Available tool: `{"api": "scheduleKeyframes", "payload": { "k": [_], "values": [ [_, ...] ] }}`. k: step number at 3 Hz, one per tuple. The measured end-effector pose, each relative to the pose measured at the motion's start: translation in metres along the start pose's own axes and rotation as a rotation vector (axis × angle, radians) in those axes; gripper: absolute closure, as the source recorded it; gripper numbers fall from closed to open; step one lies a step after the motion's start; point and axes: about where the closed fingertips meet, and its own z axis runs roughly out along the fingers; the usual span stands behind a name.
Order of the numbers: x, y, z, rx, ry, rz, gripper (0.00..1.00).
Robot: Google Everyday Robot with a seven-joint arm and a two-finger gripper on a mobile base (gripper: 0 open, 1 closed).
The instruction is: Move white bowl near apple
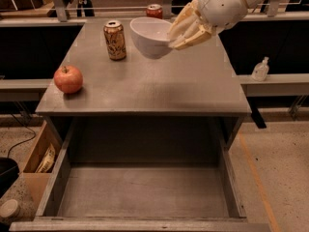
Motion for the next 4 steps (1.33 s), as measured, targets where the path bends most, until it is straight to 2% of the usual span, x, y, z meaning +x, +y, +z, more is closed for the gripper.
{"api": "scheduleKeyframes", "payload": {
  "k": [1,2,3,4],
  "values": [
    [-0.037,0.008,0.028,-0.035,0.01,-0.077,1.0],
    [-0.056,0.025,0.072,-0.089,0.07,-0.128,1.0],
    [-0.061,0.037,0.112,-0.126,0.129,-0.154,1.0],
    [-0.046,0.032,0.14,-0.14,0.18,-0.143,1.0]
  ]
}}
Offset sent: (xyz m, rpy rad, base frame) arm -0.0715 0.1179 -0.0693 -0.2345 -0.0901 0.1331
